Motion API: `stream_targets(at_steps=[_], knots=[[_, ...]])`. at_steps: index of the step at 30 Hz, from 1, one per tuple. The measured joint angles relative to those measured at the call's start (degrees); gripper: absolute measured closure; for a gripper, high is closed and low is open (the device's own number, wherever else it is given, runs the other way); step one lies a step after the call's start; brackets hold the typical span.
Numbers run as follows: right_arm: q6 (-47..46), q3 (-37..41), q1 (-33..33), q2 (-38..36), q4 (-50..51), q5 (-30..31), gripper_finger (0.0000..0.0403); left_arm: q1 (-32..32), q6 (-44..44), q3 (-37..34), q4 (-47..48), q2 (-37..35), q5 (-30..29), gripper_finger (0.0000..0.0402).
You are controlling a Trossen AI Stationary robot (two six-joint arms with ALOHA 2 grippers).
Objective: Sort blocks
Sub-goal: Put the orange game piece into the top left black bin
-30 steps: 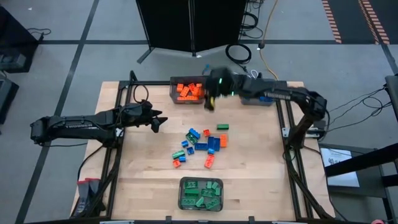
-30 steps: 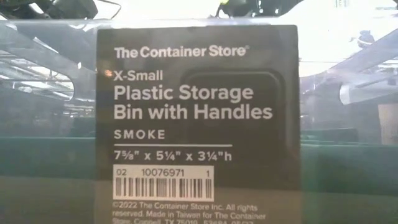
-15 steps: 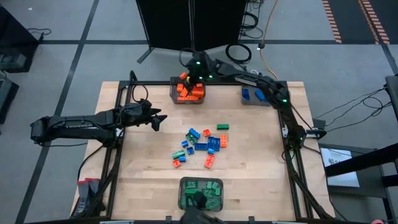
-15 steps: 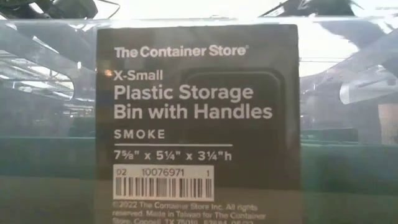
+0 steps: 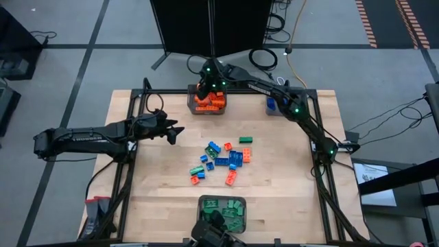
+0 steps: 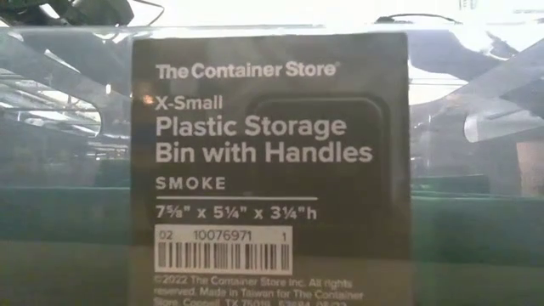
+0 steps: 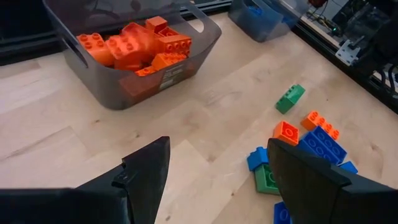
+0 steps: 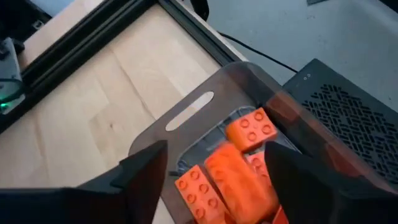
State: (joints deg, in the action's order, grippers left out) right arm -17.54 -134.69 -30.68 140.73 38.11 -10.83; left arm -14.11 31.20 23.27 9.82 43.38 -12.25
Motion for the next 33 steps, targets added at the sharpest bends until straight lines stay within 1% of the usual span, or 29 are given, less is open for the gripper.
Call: stream_targets(at_steps=[3,4,7,9,11,13,15,17,20,24,26,30,33], knots=[[0.1,0.0,0.0,-0.3,0.7,-0.3,0.0128,0.0,0.0,0.0,0.2,0.0,0.0,0.0132],[0.9,0.0,0.0,-0.8,1.1,-1.7,0.0127,0.0,0.0,0.0,0.2,0.0,0.0,0.0132],[6.6,0.1,0.1,-3.4,5.8,-11.1,0.0134,0.0,0.0,0.0,0.2,0.0,0.0,0.0132],[11.7,0.1,1.1,-6.3,12.6,-15.9,0.0143,0.0,-0.3,0.0,0.2,0.0,0.0,0.0132],[19.7,0.0,3.1,-9.4,21.5,-17.4,0.0152,0.0,-0.5,0.0,0.3,0.0,0.1,0.0132],[28.4,-0.1,6.0,-11.4,31.0,-14.9,0.016,0.0,-0.7,0.0,0.3,0.0,0.1,0.0132],[35.0,0.0,9.0,-11.8,39.5,-10.5,0.0165,0.0,-1.7,0.0,0.3,0.0,0.1,0.0132],[39.2,0.5,11.6,-11.5,43.0,-8.8,0.0169,0.0,-1.8,0.0,0.3,0.0,0.1,0.0132],[40.1,4.4,15.2,-11.5,40.2,-7.9,0.0172,0.0,-1.9,0.0,0.3,0.0,0.1,0.0132],[41.5,11.1,18.6,-11.5,36.1,-2.1,0.0172,0.0,-1.8,0.0,0.3,0.0,1.3,0.0132],[42.2,14.1,19.5,-11.5,33.2,-0.1,0.0172,0.0,-1.8,0.0,0.3,0.0,1.9,0.0132],[43.3,19.3,20.9,-11.5,30.7,2.9,0.0172,0.0,-1.7,0.0,0.3,0.0,3.0,0.0132],[43.7,22.8,21.3,-11.5,28.4,3.5,0.0172,0.0,-1.7,0.0,0.3,0.0,3.1,0.0132]])
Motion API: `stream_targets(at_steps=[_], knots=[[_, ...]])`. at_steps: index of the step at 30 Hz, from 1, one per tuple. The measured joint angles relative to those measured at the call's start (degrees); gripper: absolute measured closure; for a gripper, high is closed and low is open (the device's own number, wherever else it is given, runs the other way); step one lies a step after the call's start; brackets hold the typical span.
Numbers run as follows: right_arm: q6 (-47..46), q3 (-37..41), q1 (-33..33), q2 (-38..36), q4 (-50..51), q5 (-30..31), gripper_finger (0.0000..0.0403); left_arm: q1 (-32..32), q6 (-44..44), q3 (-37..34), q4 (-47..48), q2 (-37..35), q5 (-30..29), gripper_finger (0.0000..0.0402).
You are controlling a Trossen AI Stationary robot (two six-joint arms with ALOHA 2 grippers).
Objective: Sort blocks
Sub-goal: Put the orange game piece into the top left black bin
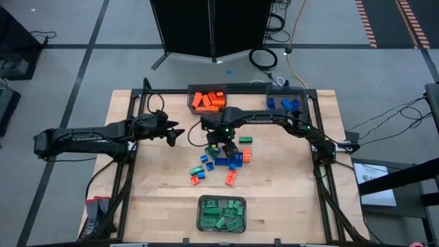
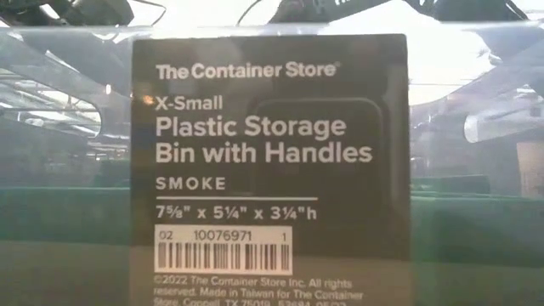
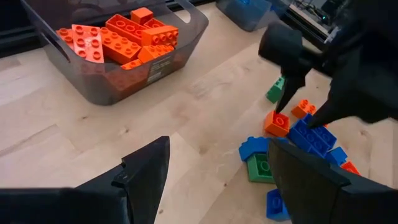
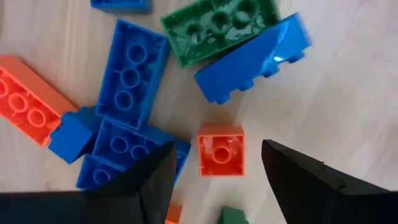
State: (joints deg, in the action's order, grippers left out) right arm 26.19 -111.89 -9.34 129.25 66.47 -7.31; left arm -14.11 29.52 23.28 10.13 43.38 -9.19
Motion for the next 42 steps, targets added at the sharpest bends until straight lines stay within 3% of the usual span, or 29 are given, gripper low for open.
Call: stream_targets(at_steps=[14,18,23,31,35,38,42], knots=[[-1.0,11.3,0.1,0.0,-11.2,1.6,0.0173,0.0,0.1,0.0,0.0,0.0,0.0,0.0132],[-1.5,12.9,0.1,-0.3,-12.1,4.0,0.0198,0.0,0.1,0.0,0.0,0.0,0.0,0.0132],[-1.2,12.8,0.1,-0.9,-11.6,4.4,0.0288,0.0,0.1,0.0,0.0,0.0,0.0,0.0132],[-3.1,1.7,-1.9,-2.3,-11.7,4.3,0.0288,0.0,0.1,0.0,0.0,0.0,0.0,0.0132],[-7.3,-5.2,-5.0,-2.3,-23.5,4.4,0.0288,0.0,0.2,0.0,-0.1,0.0,-0.1,0.0132],[-15.2,-8.1,-8.5,-2.3,-35.7,4.6,0.0288,0.0,0.2,0.0,-0.1,0.0,-0.3,0.0132],[-27.8,-8.3,-13.0,-2.4,-47.8,9.4,0.0288,0.0,0.2,0.0,-0.1,0.0,-0.4,0.0132]])
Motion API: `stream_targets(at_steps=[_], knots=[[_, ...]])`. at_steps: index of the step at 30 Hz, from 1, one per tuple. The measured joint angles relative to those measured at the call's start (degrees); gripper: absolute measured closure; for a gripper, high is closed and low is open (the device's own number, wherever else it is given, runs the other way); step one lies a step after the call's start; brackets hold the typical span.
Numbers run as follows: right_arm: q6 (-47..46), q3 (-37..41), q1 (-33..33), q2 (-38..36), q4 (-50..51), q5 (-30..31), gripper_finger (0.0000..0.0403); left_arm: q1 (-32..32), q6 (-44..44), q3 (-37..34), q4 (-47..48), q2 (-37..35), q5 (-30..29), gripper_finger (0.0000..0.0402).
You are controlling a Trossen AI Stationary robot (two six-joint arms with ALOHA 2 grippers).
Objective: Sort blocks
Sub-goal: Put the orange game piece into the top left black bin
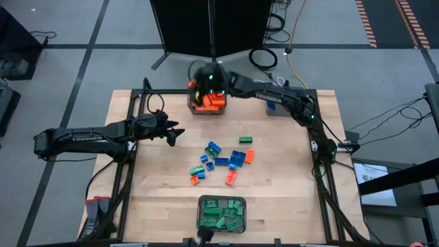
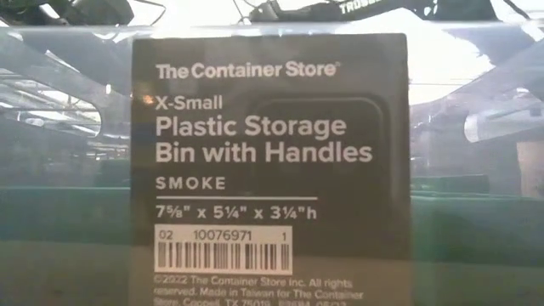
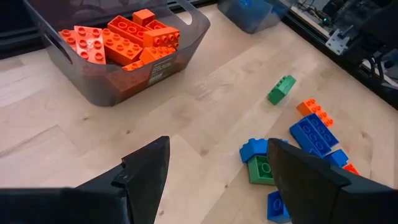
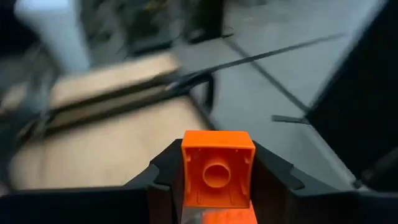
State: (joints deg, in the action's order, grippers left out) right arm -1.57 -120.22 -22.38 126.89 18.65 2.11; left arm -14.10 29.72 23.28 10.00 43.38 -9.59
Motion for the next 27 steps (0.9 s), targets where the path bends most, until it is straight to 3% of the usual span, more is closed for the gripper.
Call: stream_targets(at_steps=[9,16,23,27], knots=[[-16.7,0.1,-4.0,4.2,-0.3,2.1,0.0288,0.0,0.1,0.0,0.0,0.0,-0.3,0.0132],[-17.1,0.1,-3.8,5.4,4.4,0.6,0.0286,0.0,0.2,0.0,0.0,0.0,-0.3,0.0132],[-21.8,0.0,-4.4,5.3,4.5,-0.8,0.0141,0.0,0.2,0.0,0.0,0.0,-0.3,0.0132],[-22.1,0.0,-4.6,4.9,4.6,-3.9,0.0113,0.0,0.1,0.0,0.0,0.0,-0.3,0.0132]])
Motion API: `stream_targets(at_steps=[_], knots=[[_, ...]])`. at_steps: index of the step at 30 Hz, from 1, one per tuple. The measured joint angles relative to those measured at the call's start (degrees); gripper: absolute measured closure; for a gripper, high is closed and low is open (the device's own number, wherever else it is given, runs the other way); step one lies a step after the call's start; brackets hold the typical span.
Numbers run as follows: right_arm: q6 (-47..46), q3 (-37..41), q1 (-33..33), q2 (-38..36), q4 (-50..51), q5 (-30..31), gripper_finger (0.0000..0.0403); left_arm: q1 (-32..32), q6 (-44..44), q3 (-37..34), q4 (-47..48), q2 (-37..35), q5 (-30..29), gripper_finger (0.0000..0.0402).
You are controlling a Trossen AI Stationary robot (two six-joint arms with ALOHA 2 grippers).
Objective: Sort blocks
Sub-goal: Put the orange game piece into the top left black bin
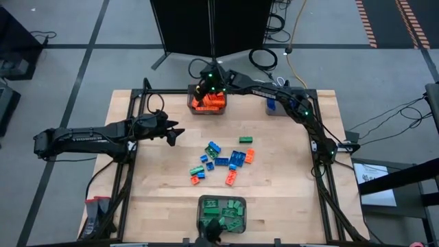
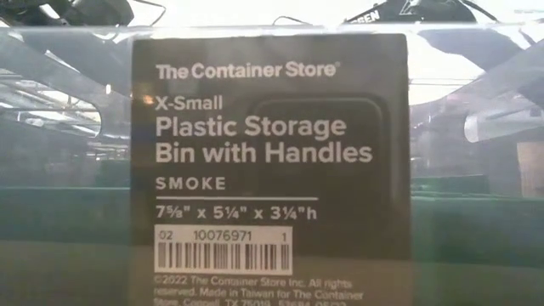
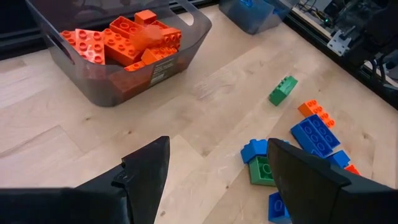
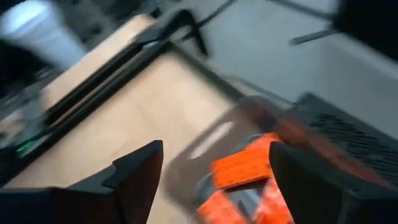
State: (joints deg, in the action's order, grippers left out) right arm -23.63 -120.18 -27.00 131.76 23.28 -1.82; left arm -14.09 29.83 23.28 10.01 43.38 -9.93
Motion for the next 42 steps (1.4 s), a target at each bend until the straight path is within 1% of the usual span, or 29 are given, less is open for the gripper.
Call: stream_targets(at_steps=[2,4,6,7,8,9,12,14,15,18,21,24,28,29,31,37,42], knots=[[2.7,0.0,0.0,-1.4,1.0,-5.7,0.0117,0.0,-0.1,0.0,0.0,0.0,0.0,0.0132],[8.4,0.1,0.4,-4.1,4.4,-12.5,0.0126,0.0,-0.1,0.0,0.0,0.0,0.0,0.0132],[17.7,0.0,1.2,-8.2,12.3,-18.7,0.0137,0.0,-0.2,0.0,0.1,0.0,0.0,0.0132],[23.1,-0.1,2.0,-10.2,18.1,-20.3,0.0142,0.0,-0.2,0.0,0.2,0.0,0.1,0.0132],[28.8,-0.2,3.1,-12.2,24.6,-20.7,0.0147,0.0,-0.2,0.0,0.2,0.0,0.4,0.0132],[34.7,-0.2,4.3,-13.8,31.6,-19.7,0.0152,0.0,-0.2,0.0,0.2,0.0,0.4,0.0132],[49.1,0.5,8.4,-16.2,51.6,-13.9,0.0165,0.0,-0.7,0.0,0.5,0.0,0.4,0.0132],[53.5,3.3,10.9,-16.7,59.0,-11.7,0.0174,0.0,-1.5,0.0,0.7,0.0,0.4,0.0132],[54.2,5.5,12.0,-17.4,59.9,-11.8,0.0179,0.0,-1.7,0.0,0.8,0.0,0.4,0.0132],[54.8,14.7,15.9,-19.8,57.8,-11.7,0.0194,0.0,-1.7,0.0,1.5,0.0,0.2,0.0132],[56.7,25.6,20.0,-21.9,51.0,-10.8,0.0205,0.0,-1.7,0.0,1.9,0.0,0.4,0.0132],[56.8,34.9,22.8,-24.4,42.4,-7.7,0.0217,0.0,-1.7,0.0,3.4,0.0,0.5,0.0132],[58.5,43.7,25.1,-27.2,33.0,-2.1,0.0231,0.0,-1.7,0.0,4.3,0.0,0.5,0.0132],[59.1,45.3,25.4,-27.2,31.2,-1.2,0.0234,0.0,-1.7,0.0,4.4,0.0,0.5,0.0132],[60.3,47.5,25.4,-27.3,27.8,-1.4,0.0238,0.0,-1.7,0.0,4.4,0.0,0.5,0.0132],[62.3,53.2,25.0,-27.0,23.3,-0.9,0.0241,0.0,-0.2,0.0,4.5,0.0,0.7,0.0132],[65.8,56.1,24.6,-27.1,19.4,-1.2,0.0241,0.0,-0.1,0.0,4.5,0.0,0.7,0.0132]])
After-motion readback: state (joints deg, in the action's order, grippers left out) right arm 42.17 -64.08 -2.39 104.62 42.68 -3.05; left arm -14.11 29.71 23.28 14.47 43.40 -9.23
